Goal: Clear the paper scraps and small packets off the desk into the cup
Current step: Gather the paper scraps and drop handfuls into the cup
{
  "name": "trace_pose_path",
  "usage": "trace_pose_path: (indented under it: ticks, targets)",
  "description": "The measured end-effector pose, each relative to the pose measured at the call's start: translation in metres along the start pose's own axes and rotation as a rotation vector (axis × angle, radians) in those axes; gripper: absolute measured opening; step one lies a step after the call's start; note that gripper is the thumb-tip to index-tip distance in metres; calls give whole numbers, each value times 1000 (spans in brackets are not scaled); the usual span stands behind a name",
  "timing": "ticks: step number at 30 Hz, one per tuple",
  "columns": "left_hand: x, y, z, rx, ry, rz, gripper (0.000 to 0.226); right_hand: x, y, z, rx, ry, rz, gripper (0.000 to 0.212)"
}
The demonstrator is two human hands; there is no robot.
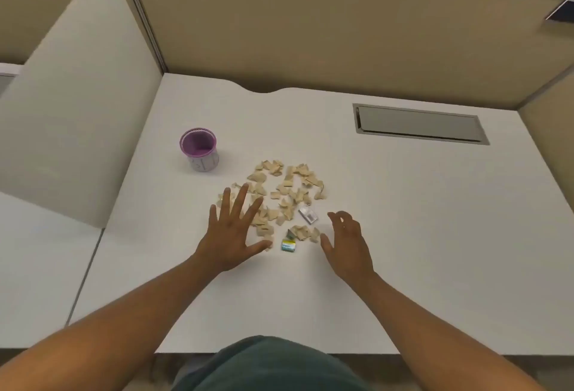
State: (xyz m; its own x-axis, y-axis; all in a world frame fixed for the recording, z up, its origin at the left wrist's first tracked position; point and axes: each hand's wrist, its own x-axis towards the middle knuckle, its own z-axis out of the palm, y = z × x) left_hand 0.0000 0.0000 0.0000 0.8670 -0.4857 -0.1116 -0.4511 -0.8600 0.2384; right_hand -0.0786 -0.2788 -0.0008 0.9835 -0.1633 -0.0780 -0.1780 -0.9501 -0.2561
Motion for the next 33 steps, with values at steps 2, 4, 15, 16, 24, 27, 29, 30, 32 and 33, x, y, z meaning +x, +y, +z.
trace_pose_path:
  ticks: [2, 4, 15, 16, 24, 27, 29, 30, 32, 33]
  targets:
    - [2, 5, 3, -22, -36, -70, 101, 2, 11, 0, 75, -43, 68, 50]
    - [2, 6, 9, -10, -59, -125, 103, 5, 22, 6, 121, -107, 120, 51]
    - [17, 9, 42, -125, -112, -359, 112, 32, -18, 35, 494, -304, 171, 36]
    - [20, 11, 43, -130, -125, -341, 109, 36, -25, 37, 517, -309, 176, 36]
    - [29, 0, 45, -33, -14, -168, 108, 58, -52, 28, 341, -113, -2, 37]
    - [37, -10, 43, 28, -90, -98, 117, 83, -54, 22, 203, -91, -185, 55]
    - [44, -18, 44, 36, -164, -41, 116, 97, -56, 22, 101, -250, -295, 85]
    - [47, -21, 44, 53, -203, -14, 114, 103, -56, 24, 35, -342, -345, 99]
    - [53, -25, 43, 118, -251, 34, 105, 113, -57, 28, -97, -465, -427, 113]
    - [55, -25, 41, 143, -252, 60, 98, 116, -58, 30, -141, -498, -446, 114]
